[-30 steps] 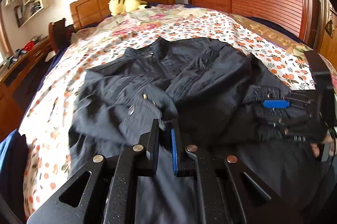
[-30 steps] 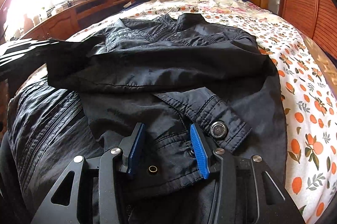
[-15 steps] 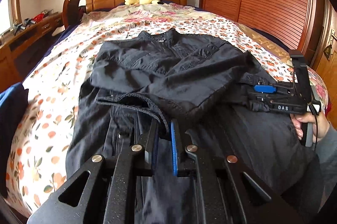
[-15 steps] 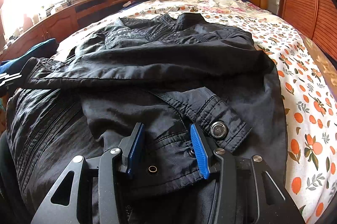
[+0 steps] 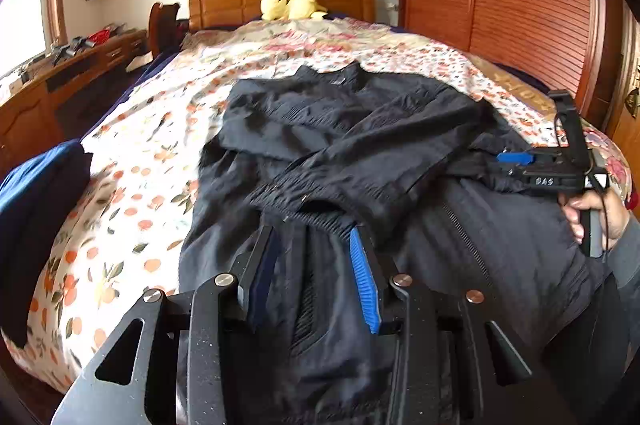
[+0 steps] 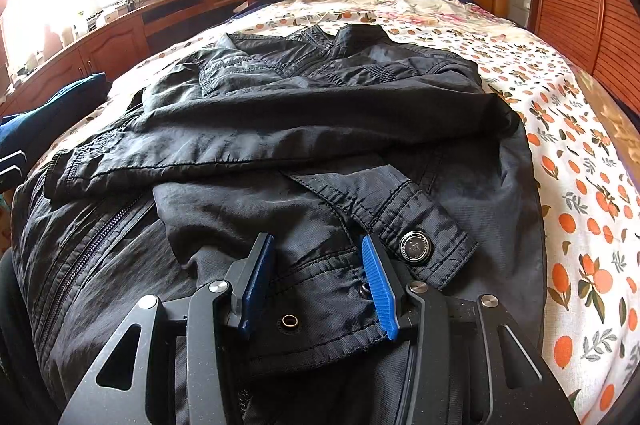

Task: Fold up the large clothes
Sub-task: 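Grasp the jacket side edge with the left gripper and fold it inward, then grasp the end of the folded black jacket with both grippers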

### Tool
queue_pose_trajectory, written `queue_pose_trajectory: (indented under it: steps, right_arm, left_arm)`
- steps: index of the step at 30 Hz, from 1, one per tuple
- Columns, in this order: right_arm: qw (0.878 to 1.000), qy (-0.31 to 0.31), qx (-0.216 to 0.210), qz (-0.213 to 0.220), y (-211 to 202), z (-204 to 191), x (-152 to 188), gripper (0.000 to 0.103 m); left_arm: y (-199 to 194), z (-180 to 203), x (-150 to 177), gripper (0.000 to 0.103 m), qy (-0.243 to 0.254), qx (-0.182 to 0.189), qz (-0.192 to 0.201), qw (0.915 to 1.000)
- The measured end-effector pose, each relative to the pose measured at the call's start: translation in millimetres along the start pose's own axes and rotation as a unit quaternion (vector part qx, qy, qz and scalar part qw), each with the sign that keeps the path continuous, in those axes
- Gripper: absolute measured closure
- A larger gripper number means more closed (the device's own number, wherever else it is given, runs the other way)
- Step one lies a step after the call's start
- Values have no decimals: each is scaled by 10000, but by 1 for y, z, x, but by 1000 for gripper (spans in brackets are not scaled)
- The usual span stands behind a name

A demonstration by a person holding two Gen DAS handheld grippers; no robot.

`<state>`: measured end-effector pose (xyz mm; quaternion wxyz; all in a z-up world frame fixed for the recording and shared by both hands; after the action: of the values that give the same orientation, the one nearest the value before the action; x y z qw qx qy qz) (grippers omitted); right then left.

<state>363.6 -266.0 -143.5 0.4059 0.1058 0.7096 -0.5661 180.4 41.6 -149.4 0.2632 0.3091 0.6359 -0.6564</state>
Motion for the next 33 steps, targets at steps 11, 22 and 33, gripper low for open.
queue_pose_trajectory:
  steps: [11, 22, 33]
  right_arm:
    - [10000, -10, 11, -2, 1, 0, 0, 55]
    - [10000, -54, 75, -35, 2, -1, 0, 55]
    - [9992, -110, 371, -32, -48, -13, 7, 54]
  left_arm:
    - [3, -23, 22, 30, -365, 107, -140, 9992]
    - [-3, -46, 28, 23, -454, -153, -113, 9988]
    - [-2, -69, 39, 23, -633, -195, -235, 9975]
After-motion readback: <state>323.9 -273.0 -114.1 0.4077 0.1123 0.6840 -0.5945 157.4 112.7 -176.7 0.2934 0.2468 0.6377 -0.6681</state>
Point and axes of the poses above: each gripper's, at about its wrist camera, not at the fingertips, and y roughly the way its jaws point, z to its right, x to its underside, the point moved 2 cm from there along y, roughly the way its jaws point, and after that the axes turned 3 degrees about -z, right-handed, at the moved point
